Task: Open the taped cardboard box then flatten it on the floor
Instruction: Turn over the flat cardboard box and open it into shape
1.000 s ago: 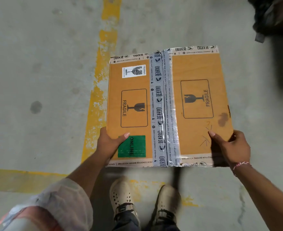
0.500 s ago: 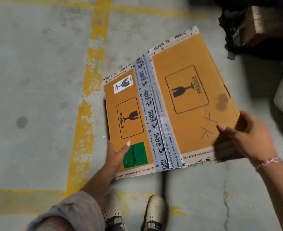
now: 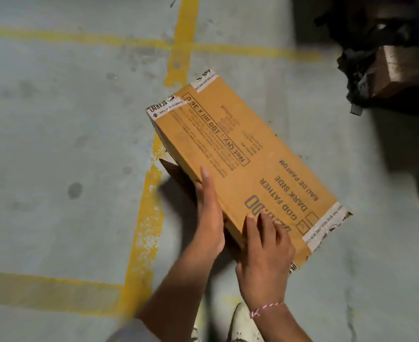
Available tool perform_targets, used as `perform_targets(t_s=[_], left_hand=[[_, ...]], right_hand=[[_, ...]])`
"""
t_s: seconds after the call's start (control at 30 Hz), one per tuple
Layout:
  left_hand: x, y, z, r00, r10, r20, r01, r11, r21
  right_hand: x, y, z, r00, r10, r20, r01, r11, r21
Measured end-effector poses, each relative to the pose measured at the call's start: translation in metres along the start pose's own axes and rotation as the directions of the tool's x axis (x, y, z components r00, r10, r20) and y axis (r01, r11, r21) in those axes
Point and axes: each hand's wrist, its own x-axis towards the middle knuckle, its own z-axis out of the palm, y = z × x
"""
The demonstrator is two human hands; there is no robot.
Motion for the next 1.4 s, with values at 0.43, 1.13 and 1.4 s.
perform_targets(t_s=[0.43,1.13,1.4], left_hand=[[0.0,-0.02,-0.027,0.979,0.202,-0.032,-0.181,0.927,0.33],[-0.009,-0.05,-0.279,0.847,-0.183,-0.499,0.263,0.96,0.096],[0.069,-0.041,-0.292,0.947,-0.254,-0.195,0.26,0.966,0.006]], right_hand=[[0.116,0.109,-0.079,0.917,0.231,0.325,-0.303,0.934,0.189],[0.008,0.01,0.104,0.959,-0.162,0.232,0.068,0.927,0.368],[0.056,0.058,0.171,0.881,0.081,0.467,-0.074,0.997,-0.033]])
